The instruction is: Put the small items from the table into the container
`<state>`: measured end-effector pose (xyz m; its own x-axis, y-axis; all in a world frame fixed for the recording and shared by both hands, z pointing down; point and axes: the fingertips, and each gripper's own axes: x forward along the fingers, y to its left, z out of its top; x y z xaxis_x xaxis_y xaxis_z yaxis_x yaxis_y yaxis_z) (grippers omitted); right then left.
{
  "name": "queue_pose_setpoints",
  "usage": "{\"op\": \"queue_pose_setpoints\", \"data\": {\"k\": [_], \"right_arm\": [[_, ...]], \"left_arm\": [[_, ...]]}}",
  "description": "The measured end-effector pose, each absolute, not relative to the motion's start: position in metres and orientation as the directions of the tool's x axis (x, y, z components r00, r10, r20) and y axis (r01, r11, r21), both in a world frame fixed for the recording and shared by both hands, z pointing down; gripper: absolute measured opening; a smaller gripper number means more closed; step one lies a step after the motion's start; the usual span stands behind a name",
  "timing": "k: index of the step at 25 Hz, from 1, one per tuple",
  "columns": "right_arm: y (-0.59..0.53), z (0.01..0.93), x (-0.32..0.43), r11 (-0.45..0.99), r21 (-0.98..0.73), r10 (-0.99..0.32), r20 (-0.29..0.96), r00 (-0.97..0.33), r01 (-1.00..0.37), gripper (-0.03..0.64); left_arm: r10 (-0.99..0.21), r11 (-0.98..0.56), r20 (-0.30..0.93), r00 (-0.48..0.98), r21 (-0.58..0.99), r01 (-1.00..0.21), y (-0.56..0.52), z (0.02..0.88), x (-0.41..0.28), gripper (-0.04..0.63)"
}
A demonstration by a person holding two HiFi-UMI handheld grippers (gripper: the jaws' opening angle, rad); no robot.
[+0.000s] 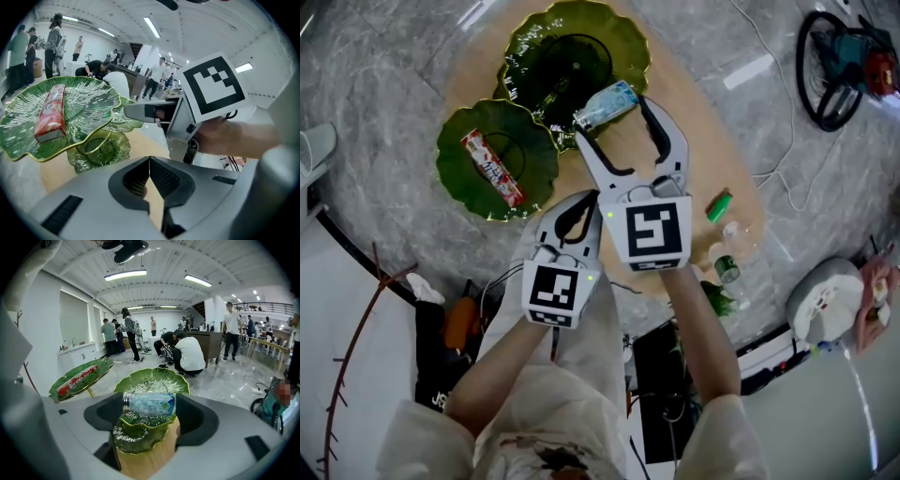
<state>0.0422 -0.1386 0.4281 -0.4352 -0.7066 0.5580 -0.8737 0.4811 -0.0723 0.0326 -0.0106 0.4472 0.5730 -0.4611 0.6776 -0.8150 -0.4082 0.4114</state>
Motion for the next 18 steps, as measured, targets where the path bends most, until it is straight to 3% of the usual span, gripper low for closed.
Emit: {"op": "queue_pose_setpoints", "data": {"k": [18], "right_arm": [[-0.123,0.426,0.046,0.466,-0.079,-0.725,0.537,-0.431,-0.881,0.36]], "left_arm": [[-0.465,-0.406,0.671,0.578,0.418,-0.813,-0.003,0.45,0.033,0.008]]}}
